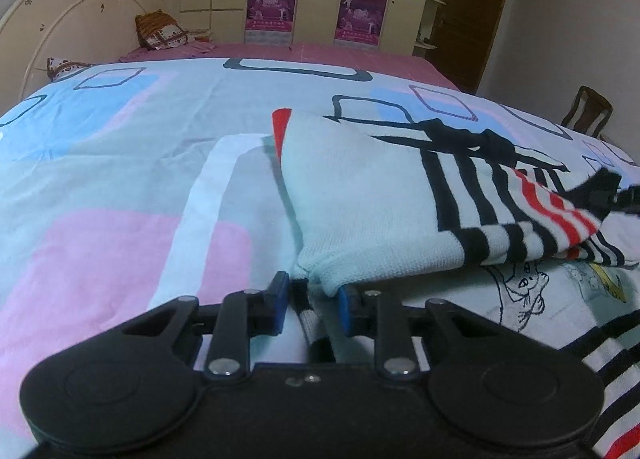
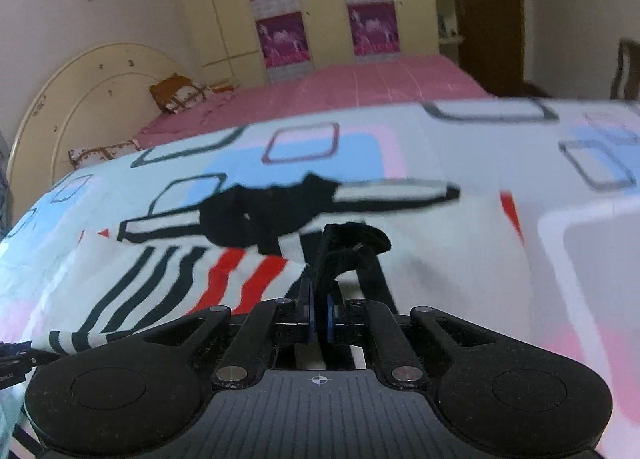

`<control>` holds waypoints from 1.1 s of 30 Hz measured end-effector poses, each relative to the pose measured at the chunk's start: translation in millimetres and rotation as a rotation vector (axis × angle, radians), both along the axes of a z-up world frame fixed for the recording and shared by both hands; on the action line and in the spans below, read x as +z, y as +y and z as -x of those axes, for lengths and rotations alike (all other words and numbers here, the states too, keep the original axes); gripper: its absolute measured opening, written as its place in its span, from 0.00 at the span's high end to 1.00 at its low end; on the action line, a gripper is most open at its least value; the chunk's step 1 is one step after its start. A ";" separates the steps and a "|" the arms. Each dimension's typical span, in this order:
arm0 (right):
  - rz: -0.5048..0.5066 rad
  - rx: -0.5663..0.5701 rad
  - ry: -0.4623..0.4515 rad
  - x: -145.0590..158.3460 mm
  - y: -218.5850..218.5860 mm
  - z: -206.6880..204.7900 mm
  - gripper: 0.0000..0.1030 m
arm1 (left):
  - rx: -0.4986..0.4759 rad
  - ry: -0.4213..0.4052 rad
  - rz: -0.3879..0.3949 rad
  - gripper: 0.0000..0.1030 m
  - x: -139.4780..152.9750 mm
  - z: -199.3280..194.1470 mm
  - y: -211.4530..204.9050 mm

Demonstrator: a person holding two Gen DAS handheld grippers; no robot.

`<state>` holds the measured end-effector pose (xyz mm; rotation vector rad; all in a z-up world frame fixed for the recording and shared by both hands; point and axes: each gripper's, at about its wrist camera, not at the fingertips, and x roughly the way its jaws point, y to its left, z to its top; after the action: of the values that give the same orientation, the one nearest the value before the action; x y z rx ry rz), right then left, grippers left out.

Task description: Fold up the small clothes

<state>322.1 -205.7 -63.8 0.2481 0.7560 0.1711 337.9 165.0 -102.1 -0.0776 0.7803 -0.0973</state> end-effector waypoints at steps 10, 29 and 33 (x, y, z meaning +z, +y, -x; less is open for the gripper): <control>-0.051 -0.064 0.029 -6.9 -14.7 21.7 0.46 | -0.024 0.019 -0.010 0.76 0.3 -4.8 -0.1; 0.017 -0.060 -0.040 18.3 -20.1 25.1 0.97 | -0.018 -0.028 0.035 0.61 39.4 15.2 2.0; 0.037 -0.007 0.023 4.8 0.6 12.4 0.97 | -0.072 -0.032 0.052 0.59 31.2 -1.4 -31.0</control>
<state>309.7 -205.1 -58.9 0.2178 0.7806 0.1477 339.4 133.9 -70.9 -0.0965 0.7491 -0.1868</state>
